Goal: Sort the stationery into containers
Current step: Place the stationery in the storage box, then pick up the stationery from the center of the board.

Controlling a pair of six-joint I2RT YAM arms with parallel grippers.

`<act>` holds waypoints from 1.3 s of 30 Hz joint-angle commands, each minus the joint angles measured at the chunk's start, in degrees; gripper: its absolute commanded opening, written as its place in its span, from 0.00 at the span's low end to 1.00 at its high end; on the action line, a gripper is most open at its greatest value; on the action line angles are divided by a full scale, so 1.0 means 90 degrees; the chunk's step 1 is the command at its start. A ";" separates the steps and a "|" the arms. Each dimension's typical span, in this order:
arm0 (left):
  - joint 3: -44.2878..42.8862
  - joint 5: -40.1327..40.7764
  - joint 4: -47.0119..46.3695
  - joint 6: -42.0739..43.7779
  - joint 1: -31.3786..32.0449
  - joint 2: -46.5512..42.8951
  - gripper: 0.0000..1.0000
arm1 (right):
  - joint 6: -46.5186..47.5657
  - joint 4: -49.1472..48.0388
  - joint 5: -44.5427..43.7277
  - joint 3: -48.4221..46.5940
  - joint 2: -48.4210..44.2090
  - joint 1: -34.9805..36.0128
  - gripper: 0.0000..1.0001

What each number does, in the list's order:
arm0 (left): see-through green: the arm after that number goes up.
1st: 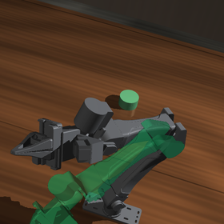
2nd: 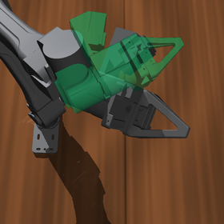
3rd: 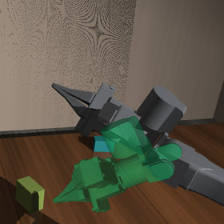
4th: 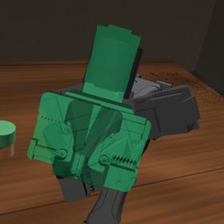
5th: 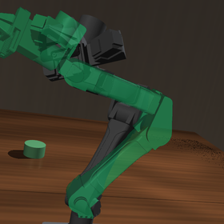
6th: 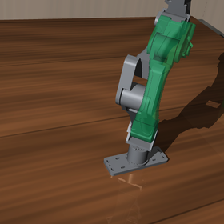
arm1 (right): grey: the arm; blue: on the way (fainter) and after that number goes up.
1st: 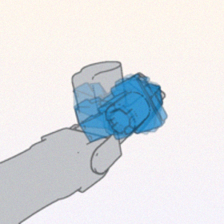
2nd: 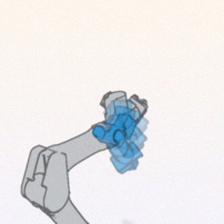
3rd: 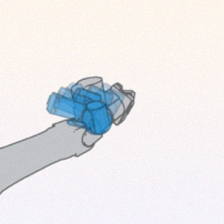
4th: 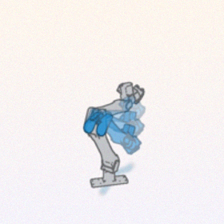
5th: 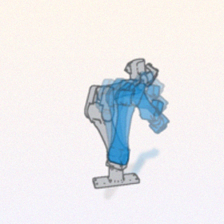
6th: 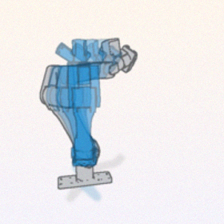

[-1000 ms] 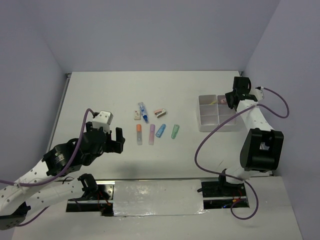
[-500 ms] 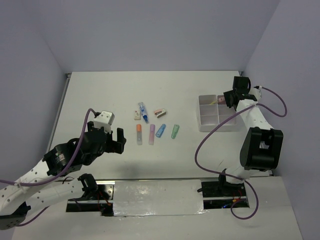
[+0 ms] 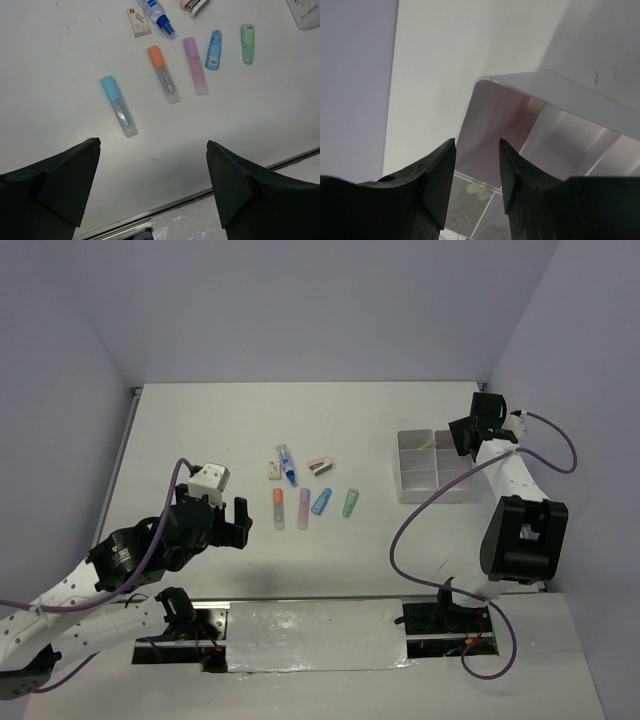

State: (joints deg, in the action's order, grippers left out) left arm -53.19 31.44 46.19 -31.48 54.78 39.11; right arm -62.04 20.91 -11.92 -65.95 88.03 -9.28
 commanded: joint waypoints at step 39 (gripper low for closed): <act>-0.0145 0.1028 0.0336 -0.0584 -0.0296 -0.0117 0.99 | 0.1766 0.1571 -0.1243 -0.0111 0.1663 0.5249 0.76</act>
State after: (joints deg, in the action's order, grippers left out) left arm -53.25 41.06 50.92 -37.65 52.31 38.46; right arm -46.54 30.81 -19.90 -62.76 100.71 37.21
